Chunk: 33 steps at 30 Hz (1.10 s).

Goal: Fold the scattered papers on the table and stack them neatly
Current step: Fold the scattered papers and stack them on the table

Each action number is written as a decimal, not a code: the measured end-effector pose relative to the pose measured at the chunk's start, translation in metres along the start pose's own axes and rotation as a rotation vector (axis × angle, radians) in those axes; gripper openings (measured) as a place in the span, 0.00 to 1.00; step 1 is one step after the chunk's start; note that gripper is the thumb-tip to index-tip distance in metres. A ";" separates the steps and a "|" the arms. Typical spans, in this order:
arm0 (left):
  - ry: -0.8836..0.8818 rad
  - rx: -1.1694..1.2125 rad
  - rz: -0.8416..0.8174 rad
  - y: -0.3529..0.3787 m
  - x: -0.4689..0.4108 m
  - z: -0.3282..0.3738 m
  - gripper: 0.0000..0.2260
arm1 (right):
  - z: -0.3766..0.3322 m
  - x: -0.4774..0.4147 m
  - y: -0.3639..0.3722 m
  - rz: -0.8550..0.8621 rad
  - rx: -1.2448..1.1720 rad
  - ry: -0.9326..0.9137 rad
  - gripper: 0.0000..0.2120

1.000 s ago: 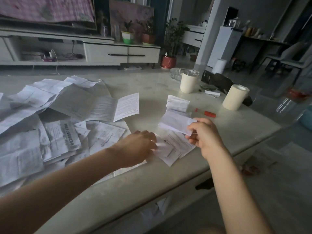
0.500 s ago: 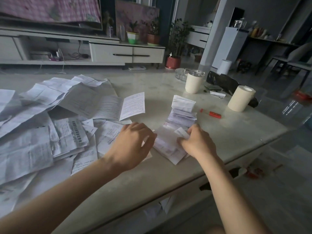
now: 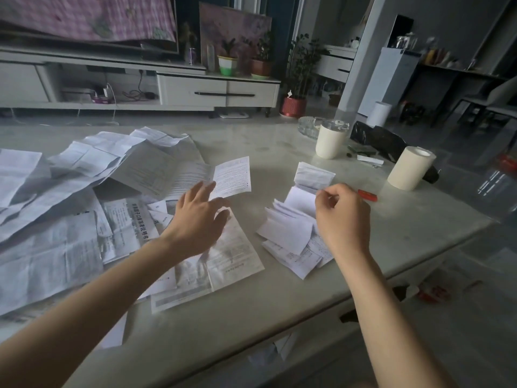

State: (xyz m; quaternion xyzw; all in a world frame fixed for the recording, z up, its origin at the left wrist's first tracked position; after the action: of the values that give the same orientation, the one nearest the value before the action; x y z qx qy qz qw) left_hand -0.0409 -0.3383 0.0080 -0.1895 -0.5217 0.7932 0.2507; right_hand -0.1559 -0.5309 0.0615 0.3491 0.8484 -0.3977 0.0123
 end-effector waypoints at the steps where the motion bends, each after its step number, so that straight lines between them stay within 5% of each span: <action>1: -0.007 -0.023 -0.044 0.002 -0.005 -0.002 0.16 | -0.005 0.001 0.001 0.009 -0.007 -0.029 0.07; 11: -0.037 -0.154 -0.232 0.010 -0.036 -0.002 0.20 | -0.033 -0.001 0.029 -0.141 -0.064 -0.146 0.07; 19: 0.138 0.226 0.408 -0.065 -0.009 -0.004 0.18 | -0.055 -0.009 0.054 -0.252 -0.182 -0.153 0.05; 22: 0.173 0.319 0.633 -0.121 0.012 -0.010 0.17 | -0.070 -0.012 0.073 -0.394 -0.455 -0.099 0.08; 24: 0.177 0.423 0.684 -0.154 0.021 -0.011 0.18 | -0.087 -0.011 0.083 -0.510 -0.606 -0.085 0.13; 29: 0.134 0.698 0.721 -0.228 0.047 -0.011 0.17 | -0.138 -0.022 0.096 -0.688 -0.834 -0.109 0.43; 33: 0.150 0.829 0.725 -0.285 0.061 -0.014 0.15 | -0.187 -0.038 0.086 -0.747 -0.845 -0.300 0.32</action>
State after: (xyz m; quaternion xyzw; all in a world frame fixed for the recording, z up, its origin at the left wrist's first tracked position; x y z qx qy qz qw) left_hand -0.0254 -0.1980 0.2631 -0.2984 -0.0480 0.9518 0.0516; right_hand -0.0280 -0.3876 0.1433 -0.0693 0.9881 -0.0469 0.1294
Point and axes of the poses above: each hand's wrist, its own x-axis away from the middle knuckle, its own y-axis out of the palm, z = x × y, the point moved 4 cm from there along -x, towards the middle knuckle, and after that the axes turned 13 degrees about -z, right-handed, at the moved point
